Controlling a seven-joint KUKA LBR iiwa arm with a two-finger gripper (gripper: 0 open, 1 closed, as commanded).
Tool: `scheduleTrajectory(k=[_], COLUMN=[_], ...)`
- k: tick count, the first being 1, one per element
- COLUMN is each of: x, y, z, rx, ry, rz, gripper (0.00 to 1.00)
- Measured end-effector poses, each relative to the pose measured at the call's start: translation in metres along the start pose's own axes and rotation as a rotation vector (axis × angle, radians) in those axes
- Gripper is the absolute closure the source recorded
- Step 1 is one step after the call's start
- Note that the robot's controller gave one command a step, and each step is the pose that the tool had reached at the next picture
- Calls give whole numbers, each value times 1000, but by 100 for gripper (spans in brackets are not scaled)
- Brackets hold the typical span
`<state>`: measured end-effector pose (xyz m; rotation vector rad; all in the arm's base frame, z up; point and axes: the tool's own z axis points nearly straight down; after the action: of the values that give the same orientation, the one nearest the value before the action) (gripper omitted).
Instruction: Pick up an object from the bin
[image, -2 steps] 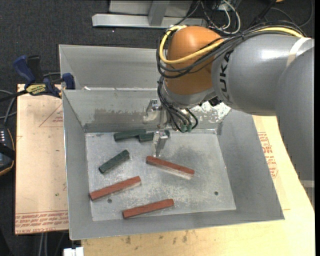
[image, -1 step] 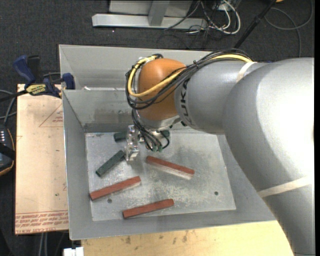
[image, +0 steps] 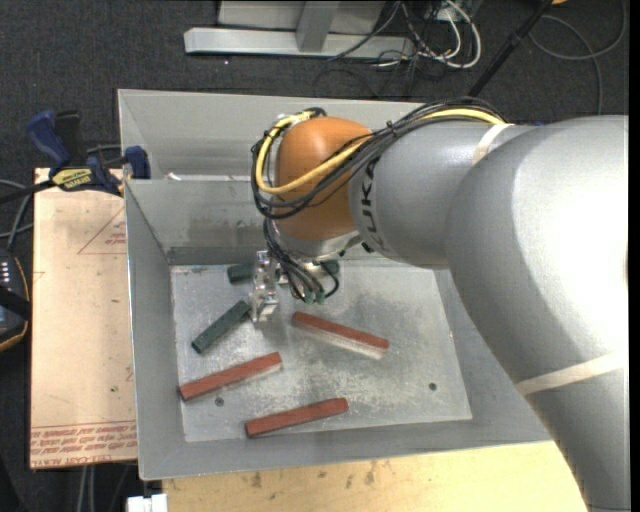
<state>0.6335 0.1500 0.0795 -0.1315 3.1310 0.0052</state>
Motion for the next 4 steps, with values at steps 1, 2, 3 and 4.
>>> scheduleTrajectory(k=[1, 2, 3, 4], x=[-9, -10, 1, 1], y=[-9, -14, 34, 34], z=[1, -47, -58, -59], rx=[-6, 1, 0, 0], ry=[1, 11, 6, 6], rz=[-116, -249, -319, -318], gripper=[100, 100, 0, 0])
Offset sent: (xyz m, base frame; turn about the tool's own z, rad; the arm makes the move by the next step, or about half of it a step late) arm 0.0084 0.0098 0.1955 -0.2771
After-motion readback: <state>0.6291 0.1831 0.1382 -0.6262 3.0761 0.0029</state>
